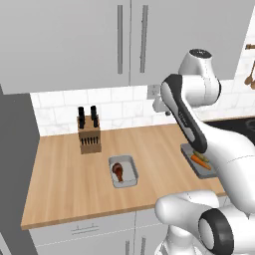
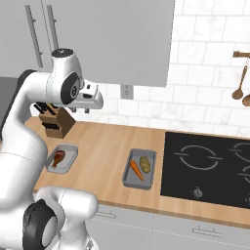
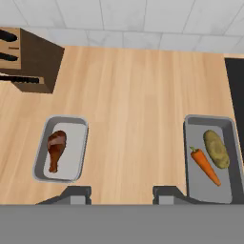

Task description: Take the meat container that has the chicken drumstick and place it on the second highest rack of the freezer. Then take the vegetable container that has the potato and carrot and place it on the highest rack of the freezer.

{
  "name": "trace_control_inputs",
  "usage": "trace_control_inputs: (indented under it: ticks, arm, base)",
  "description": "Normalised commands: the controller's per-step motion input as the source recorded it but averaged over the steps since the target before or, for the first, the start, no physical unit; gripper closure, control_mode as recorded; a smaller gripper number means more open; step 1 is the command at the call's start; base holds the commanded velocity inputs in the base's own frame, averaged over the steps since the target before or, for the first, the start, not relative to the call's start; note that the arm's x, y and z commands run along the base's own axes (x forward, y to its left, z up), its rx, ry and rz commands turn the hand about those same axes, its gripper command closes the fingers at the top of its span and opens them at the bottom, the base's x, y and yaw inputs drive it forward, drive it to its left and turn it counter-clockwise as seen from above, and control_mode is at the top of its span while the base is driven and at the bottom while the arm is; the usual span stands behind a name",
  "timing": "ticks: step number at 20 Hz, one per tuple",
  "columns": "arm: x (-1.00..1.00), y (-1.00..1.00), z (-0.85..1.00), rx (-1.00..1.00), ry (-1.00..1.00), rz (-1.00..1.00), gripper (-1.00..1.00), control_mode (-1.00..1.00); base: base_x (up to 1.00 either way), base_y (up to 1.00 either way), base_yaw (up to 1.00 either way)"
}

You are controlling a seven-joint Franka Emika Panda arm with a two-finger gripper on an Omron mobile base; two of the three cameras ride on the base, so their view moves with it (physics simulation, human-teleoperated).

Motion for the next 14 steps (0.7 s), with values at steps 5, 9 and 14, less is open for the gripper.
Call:
trace_control_inputs:
  ticks: [5, 9, 14]
  arm:
    - [-0.02, -0.02, -0.18, 0.00, -0.02, 0.01, -1.00, -1.00]
    - [-0.21, -0.03, -0.91, 0.05, 0.00, -0.01, -1.00, -1.00]
    - [-0.16, 0.03, -0.90, 0.04, 0.00, -0.07, -1.00, -1.00]
  base:
    - [0.00, 0.00, 0.00]
    - [0.00, 0.00, 0.00]
    - [0.00, 0.00, 0.00]
